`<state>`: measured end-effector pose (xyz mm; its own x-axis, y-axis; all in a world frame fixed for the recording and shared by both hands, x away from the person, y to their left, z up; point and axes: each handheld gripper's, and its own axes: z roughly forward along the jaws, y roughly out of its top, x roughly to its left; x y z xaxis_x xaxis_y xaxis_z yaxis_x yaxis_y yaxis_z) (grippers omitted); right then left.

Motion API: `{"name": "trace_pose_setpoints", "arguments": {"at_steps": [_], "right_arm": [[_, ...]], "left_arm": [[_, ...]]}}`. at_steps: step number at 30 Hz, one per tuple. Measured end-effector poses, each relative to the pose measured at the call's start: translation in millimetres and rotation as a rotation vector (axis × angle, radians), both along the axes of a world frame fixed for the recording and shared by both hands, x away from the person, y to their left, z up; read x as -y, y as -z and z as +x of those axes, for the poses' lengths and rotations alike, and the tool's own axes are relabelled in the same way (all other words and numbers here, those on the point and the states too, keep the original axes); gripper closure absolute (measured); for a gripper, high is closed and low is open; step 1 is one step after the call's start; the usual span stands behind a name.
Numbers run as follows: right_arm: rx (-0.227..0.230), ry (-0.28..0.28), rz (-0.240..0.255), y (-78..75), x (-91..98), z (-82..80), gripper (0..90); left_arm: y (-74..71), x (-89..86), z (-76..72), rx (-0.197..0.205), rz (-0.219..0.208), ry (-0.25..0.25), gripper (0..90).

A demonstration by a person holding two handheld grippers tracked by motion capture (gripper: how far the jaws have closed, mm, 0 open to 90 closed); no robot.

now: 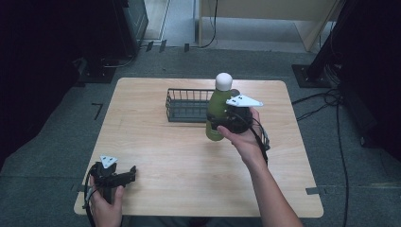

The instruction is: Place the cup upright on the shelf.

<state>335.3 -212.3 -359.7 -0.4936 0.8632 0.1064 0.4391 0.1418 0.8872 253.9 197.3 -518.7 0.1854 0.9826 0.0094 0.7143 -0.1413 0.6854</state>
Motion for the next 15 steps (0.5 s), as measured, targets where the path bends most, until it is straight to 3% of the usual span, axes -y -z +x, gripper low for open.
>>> {"name": "trace_pose_setpoints", "arguments": {"at_steps": [15], "right_arm": [[0.016,0.027,-0.012,-16.8,-2.8,20.4,20.5]], "left_arm": [[0.0,0.0,0.0,0.000,0.000,0.000,0.0]]}}
